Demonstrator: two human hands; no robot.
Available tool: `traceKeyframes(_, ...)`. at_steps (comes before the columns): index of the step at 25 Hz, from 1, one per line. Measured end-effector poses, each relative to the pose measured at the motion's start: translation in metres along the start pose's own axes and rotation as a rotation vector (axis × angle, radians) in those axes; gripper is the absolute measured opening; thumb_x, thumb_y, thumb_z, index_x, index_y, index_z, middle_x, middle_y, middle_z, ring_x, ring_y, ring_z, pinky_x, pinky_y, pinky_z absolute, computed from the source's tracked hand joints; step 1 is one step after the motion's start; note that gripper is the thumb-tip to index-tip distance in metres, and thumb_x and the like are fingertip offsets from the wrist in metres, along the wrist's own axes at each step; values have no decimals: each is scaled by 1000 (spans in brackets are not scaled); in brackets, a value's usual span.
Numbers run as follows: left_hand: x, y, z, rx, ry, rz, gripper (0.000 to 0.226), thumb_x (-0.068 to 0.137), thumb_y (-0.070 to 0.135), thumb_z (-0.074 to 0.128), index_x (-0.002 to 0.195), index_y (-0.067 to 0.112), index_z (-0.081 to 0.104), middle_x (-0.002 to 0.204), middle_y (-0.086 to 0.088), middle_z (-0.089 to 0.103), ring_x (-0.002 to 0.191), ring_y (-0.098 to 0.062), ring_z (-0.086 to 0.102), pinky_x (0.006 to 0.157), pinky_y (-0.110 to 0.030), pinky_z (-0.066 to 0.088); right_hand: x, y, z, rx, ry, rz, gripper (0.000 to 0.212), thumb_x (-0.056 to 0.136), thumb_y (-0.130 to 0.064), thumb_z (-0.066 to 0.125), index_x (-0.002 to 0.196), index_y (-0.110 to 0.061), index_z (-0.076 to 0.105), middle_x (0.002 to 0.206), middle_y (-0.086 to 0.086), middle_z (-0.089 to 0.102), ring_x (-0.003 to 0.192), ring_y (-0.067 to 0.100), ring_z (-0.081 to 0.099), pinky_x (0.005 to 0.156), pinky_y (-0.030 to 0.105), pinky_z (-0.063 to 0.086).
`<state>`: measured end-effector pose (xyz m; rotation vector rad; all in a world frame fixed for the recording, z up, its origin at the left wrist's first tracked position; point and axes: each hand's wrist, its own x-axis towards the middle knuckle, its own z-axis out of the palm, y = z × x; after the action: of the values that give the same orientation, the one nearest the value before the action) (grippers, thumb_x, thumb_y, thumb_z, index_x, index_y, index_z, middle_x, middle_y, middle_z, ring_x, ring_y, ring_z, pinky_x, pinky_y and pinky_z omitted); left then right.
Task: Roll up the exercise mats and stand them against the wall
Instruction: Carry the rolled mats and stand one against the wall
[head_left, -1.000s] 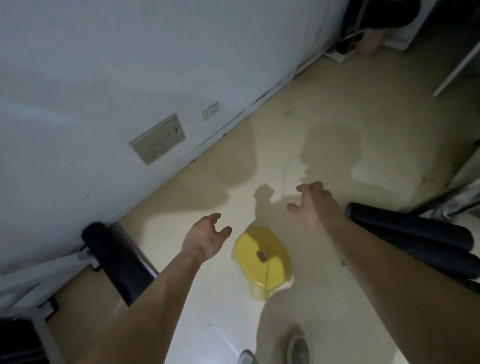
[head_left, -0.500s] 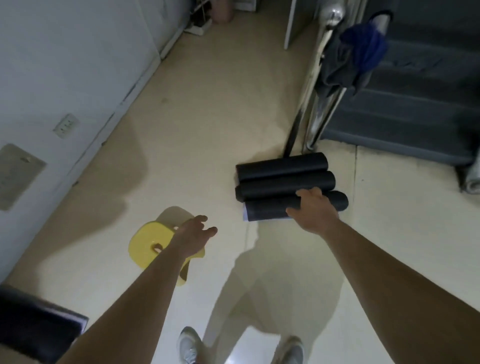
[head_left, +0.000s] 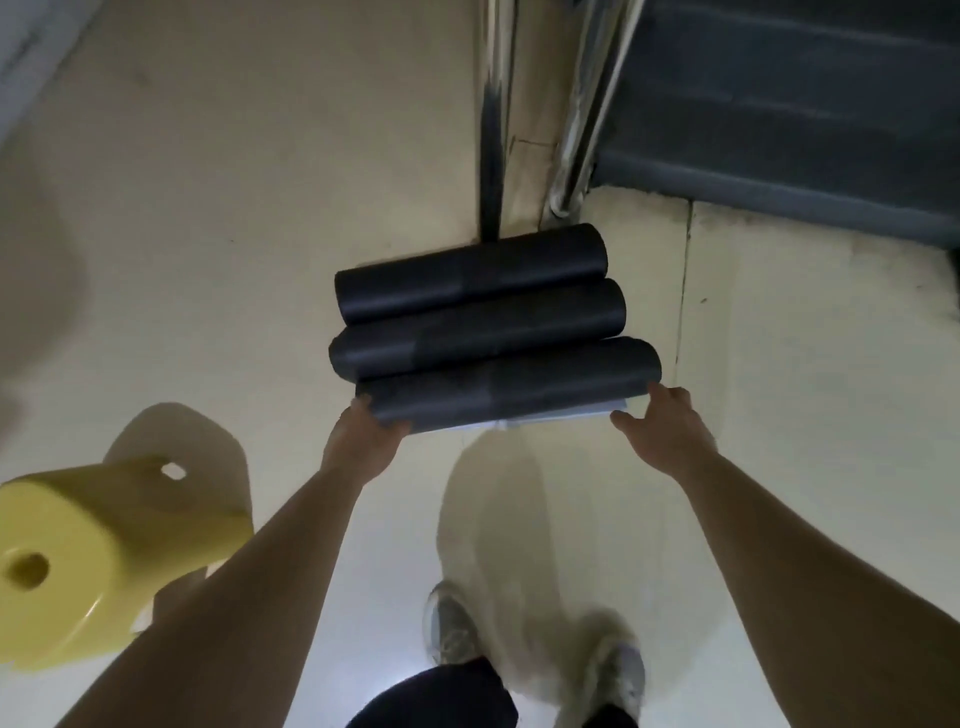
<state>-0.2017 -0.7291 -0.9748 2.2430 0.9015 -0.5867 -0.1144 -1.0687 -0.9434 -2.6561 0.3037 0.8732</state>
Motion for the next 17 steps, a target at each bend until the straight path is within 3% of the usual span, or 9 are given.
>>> traceKeyframes(2, 70, -17, 58, -11, 50, -79, 76, 75, 62, 55, 137, 19, 44, 125, -10, 59, 113, -40, 59, 90, -51, 51, 84, 25, 40, 45, -13, -7, 74, 99, -47, 60, 159, -16, 29, 151, 19, 40, 131, 44, 50, 106, 51, 44)
traceKeyframes(5, 161, -45, 136, 3, 188, -205, 86, 89, 54, 63, 151, 9, 25, 145, -22, 40, 129, -51, 42, 107, -56, 39, 207, 59, 94, 78, -7, 15, 78, 98, -47, 62, 159, -12, 26, 155, 26, 32, 136, 48, 41, 108, 52, 41)
traceKeyframes(8, 213, -55, 164, 22, 313, -307, 89, 95, 57, 55, 153, 0, 17, 149, -26, 31, 133, -52, 34, 110, -56, 31, 293, 80, 125, 148, 109, 81, 92, 97, -57, 60, 162, -11, 14, 161, 26, 21, 144, 49, 30, 115, 57, 34)
traceKeyframes(14, 256, -79, 160, -37, 394, -390, 94, 84, 77, 51, 142, 3, 43, 132, -21, 51, 126, -43, 49, 104, -52, 42, 340, 88, 153, 206, 321, 135, 104, 90, -75, 51, 164, -19, 6, 157, 31, 27, 141, 52, 33, 114, 57, 32)
traceKeyframes(17, 252, -73, 164, -99, 471, -383, 105, 71, 84, 58, 141, 9, 40, 134, -20, 51, 125, -45, 51, 104, -52, 42, 334, 82, 164, 182, 342, 78, 111, 81, -83, 55, 163, -33, 0, 152, 30, 29, 134, 53, 37, 110, 59, 39)
